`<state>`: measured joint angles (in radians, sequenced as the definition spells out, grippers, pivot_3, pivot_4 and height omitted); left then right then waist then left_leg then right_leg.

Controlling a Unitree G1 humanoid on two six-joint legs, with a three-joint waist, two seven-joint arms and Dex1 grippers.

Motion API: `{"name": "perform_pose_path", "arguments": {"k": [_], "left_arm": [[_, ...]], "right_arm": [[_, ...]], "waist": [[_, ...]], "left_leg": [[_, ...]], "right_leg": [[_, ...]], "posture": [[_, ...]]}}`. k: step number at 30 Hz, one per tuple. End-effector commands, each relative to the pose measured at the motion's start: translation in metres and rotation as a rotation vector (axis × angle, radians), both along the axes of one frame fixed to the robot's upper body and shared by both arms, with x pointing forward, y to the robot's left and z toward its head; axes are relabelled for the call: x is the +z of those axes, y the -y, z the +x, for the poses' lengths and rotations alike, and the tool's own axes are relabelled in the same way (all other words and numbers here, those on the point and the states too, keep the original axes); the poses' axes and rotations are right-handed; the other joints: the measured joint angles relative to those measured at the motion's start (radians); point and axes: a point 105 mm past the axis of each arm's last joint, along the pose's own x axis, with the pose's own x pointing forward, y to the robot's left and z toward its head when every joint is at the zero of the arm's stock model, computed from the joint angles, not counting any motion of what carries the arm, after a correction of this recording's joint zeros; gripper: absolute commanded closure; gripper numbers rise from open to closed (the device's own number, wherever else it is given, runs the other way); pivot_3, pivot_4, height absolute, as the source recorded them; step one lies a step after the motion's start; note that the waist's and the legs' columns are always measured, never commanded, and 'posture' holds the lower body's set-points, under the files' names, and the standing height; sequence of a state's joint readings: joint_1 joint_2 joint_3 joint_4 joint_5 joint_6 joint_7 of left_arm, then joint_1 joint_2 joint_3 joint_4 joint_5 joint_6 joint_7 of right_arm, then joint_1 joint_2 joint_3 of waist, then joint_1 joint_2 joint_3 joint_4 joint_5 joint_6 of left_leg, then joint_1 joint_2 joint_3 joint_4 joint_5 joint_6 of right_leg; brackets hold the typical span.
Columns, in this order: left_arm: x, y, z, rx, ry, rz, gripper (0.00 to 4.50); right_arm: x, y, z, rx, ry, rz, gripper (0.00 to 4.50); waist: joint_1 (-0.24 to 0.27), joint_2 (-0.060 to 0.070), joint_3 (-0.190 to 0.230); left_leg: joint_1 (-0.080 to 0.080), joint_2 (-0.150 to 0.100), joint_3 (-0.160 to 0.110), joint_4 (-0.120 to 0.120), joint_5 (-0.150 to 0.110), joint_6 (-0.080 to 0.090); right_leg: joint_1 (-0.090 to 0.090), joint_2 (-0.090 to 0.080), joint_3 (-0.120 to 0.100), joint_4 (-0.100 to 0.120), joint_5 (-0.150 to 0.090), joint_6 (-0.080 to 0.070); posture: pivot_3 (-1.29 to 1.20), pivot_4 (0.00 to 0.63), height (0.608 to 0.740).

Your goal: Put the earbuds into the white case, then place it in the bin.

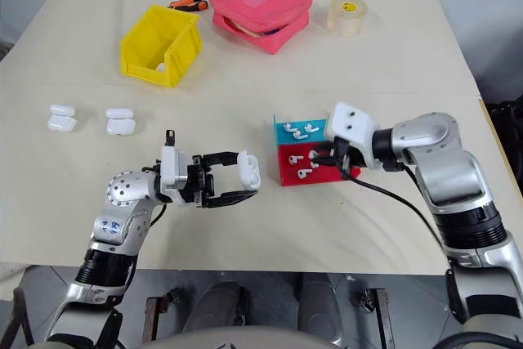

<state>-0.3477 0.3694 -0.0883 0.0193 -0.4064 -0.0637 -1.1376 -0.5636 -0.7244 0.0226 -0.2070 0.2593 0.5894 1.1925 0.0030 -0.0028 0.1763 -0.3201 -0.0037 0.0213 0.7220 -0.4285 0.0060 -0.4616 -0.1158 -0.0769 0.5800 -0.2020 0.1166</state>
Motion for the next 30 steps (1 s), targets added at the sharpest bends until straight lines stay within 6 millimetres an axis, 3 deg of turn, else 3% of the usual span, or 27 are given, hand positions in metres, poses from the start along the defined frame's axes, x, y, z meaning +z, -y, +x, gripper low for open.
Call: {"name": "perform_pose_path", "arguments": {"k": [1, 4, 8, 17, 30], "left_arm": [[0.010, 0.006, 0.002, -0.049, 0.025, -0.043, 1.72], [0.012, 0.011, 0.004, -0.103, 0.028, -0.051, 1.72], [0.015, 0.014, 0.004, -0.179, 0.033, -0.082, 1.72], [0.023, 0.017, 0.005, -0.250, 0.043, -0.136, 1.72], [0.023, 0.016, -0.007, -0.310, 0.036, -0.189, 1.72]], "right_arm": [[0.025, -0.005, -0.022, 0.071, 0.038, 0.163, 4.01], [0.049, -0.023, -0.043, 0.186, 0.055, 0.443, 4.01], [0.053, -0.039, -0.056, 0.236, 0.028, 0.548, 4.01], [0.031, -0.062, -0.064, 0.248, -0.023, 0.572, 4.01], [0.017, -0.080, -0.064, 0.242, -0.034, 0.637, 4.01]], "waist": [[0.003, 0.000, 0.000], [0.000, 0.000, 0.000], [-0.004, 0.001, 0.000], [-0.003, 0.001, 0.000], [-0.004, 0.001, 0.000]], "left_leg": [[0.000, 0.000, 0.000, 0.000, 0.000, 0.000], [0.000, 0.000, 0.000, 0.000, 0.000, 0.000], [0.001, 0.000, 0.000, 0.000, 0.000, 0.000], [0.001, -0.001, 0.001, 0.000, 0.000, 0.000], [0.001, 0.000, 0.001, 0.000, 0.000, 0.001]], "right_leg": [[0.000, 0.000, 0.000, 0.000, 0.000, 0.000], [0.000, 0.000, 0.000, -0.001, 0.000, 0.000], [0.000, 0.000, 0.000, 0.000, 0.000, 0.000], [0.001, 0.000, 0.000, 0.000, 0.000, 0.000], [0.001, 0.001, 0.000, 0.000, 0.000, 0.000]], "posture": [[0.00, 0.150, 0.740], [0.00, 0.150, 0.740], [0.00, 0.150, 0.740], [0.00, 0.150, 0.740], [0.00, 0.150, 0.740]]}}
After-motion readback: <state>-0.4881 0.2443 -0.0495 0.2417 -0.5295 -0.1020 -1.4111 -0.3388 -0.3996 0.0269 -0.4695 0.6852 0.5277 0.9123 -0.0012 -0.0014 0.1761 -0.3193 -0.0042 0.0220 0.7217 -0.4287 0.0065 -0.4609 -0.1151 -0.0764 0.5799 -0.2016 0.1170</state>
